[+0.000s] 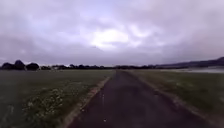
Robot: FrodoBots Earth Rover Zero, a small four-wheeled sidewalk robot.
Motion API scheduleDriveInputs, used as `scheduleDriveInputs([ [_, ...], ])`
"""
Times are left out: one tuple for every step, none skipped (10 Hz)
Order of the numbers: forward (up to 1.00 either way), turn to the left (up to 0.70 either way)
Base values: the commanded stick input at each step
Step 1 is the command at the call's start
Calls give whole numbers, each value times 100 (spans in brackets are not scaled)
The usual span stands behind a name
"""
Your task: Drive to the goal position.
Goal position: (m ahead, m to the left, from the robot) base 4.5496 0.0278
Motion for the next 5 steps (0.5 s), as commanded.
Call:
scheduleDriveInputs([
  [50,0],
  [50,0],
  [50,0],
  [50,0],
  [50,0],
])
